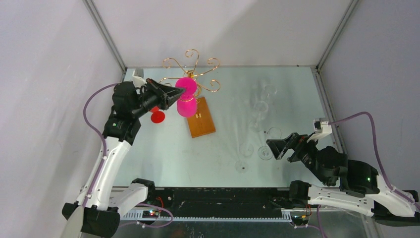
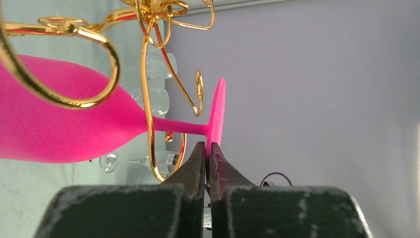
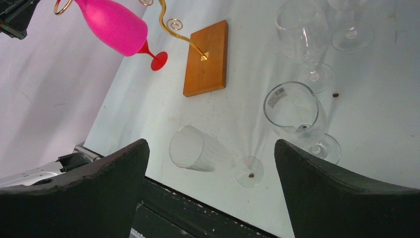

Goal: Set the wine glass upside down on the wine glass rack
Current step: Turn the wine glass upside down at the wine rack.

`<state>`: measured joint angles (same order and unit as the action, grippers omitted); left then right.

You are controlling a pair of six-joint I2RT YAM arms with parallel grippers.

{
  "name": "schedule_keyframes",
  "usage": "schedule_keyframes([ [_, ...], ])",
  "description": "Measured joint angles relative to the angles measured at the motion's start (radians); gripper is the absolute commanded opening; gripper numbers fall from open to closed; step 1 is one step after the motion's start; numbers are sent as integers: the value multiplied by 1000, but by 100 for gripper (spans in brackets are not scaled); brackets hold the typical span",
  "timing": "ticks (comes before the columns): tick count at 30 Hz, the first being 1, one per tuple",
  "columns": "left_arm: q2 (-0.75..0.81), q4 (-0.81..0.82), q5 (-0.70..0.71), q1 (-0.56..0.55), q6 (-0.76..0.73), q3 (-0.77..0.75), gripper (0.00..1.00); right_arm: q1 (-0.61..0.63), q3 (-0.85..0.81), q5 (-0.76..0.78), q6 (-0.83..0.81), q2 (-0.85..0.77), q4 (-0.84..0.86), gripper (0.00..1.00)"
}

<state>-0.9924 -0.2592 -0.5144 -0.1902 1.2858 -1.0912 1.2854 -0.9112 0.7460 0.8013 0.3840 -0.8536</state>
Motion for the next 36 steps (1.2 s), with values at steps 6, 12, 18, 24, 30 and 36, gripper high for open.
schedule_keyframes([
  [6, 48, -24, 21, 8, -14, 30, 0, 0, 0, 4, 1, 5, -5, 100],
  [12, 71, -43, 21, 9, -22, 33, 0, 0, 0, 4, 4, 19, -6, 100],
  [18, 82, -50, 21, 8, -22, 53, 0, 0, 0, 4, 23, 21, -22, 100],
  [24, 84, -58, 13, 8, -21, 66, 0, 0, 0, 4, 31, 26, -39, 100],
  [30, 84, -57, 10, 4, -19, 66, 0, 0, 0, 4, 43, 29, -45, 100],
  [36, 78, -57, 2, -14, -20, 66, 0, 0, 0, 10, 50, 34, -52, 100],
])
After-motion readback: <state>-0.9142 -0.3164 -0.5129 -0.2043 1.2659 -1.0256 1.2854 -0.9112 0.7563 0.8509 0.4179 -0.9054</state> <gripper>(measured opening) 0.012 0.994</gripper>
